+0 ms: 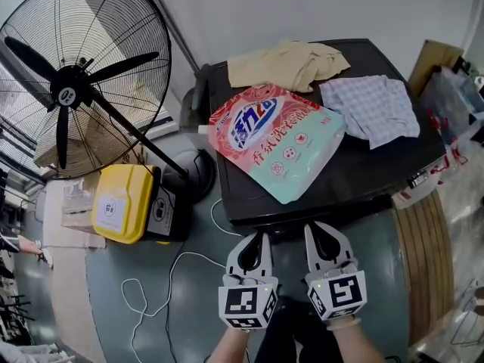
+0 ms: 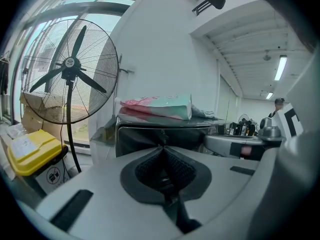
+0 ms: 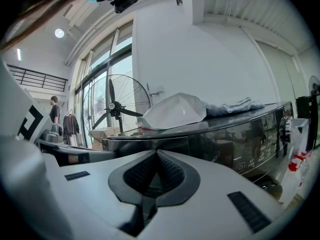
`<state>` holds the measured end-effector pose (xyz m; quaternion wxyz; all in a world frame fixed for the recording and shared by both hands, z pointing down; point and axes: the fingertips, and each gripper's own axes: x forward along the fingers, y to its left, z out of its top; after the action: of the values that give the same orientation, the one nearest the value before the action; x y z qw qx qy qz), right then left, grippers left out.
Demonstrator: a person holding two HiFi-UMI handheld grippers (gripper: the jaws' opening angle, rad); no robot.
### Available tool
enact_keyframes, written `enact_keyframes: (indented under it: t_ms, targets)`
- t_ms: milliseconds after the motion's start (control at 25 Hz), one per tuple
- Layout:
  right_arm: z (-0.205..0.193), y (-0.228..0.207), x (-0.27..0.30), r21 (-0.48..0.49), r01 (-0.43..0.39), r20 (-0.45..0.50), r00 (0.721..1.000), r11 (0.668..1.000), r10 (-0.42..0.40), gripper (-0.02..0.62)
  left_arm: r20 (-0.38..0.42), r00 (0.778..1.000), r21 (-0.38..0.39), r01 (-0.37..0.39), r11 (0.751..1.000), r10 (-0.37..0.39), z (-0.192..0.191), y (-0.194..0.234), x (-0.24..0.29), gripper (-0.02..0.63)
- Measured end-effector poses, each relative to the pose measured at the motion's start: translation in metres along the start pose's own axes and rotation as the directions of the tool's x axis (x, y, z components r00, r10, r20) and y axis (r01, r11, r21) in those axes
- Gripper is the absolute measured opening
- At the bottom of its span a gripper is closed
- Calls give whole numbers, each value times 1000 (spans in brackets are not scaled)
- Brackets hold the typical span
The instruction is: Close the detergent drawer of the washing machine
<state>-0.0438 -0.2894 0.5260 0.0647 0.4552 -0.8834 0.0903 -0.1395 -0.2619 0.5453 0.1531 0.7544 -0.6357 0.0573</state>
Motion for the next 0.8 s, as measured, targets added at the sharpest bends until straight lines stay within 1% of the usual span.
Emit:
enact_keyframes:
  t_ms: [800]
  targets:
    - [0, -2, 2, 17, 10, 10, 1000, 1000, -10, 26, -1, 1000, 4, 19, 1000, -19, 1, 1, 2, 15]
